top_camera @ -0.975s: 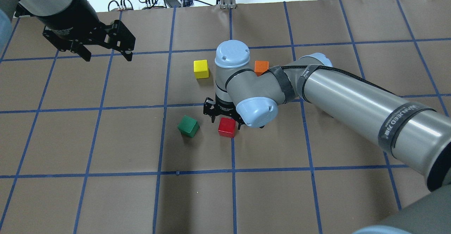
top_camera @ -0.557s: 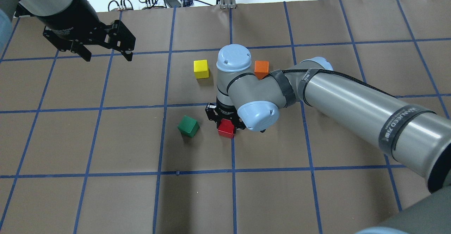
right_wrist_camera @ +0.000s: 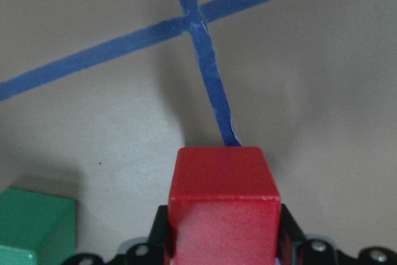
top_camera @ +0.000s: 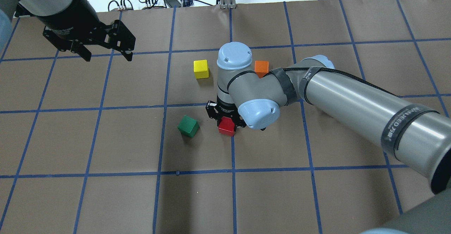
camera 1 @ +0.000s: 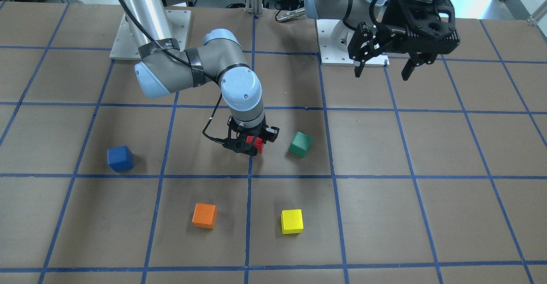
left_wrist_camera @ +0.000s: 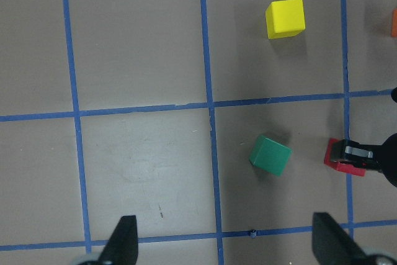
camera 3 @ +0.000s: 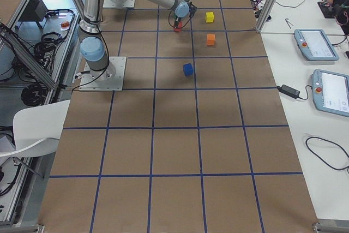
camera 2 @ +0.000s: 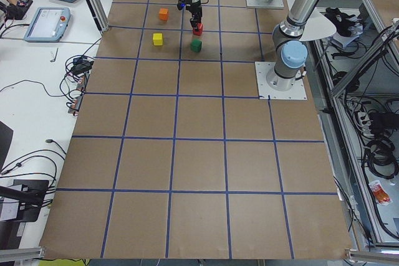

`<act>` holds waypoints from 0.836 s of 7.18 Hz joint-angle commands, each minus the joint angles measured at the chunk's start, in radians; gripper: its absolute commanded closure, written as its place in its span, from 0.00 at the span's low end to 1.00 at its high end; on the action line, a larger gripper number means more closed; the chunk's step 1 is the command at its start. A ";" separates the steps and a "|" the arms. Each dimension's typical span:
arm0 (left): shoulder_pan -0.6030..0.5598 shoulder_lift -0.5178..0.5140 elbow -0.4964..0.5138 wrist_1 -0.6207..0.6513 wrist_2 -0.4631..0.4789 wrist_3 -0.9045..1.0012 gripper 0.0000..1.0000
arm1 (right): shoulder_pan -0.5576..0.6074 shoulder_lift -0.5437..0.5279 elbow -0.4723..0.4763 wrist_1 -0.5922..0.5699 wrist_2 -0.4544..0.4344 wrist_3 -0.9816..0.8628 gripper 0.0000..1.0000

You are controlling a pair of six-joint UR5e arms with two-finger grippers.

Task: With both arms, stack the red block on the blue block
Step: 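Lift the red cube with the right gripper and carry it over the blue cube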

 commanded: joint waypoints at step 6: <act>0.000 0.000 0.001 0.000 0.000 0.000 0.00 | -0.244 -0.173 -0.149 0.408 -0.080 -0.475 1.00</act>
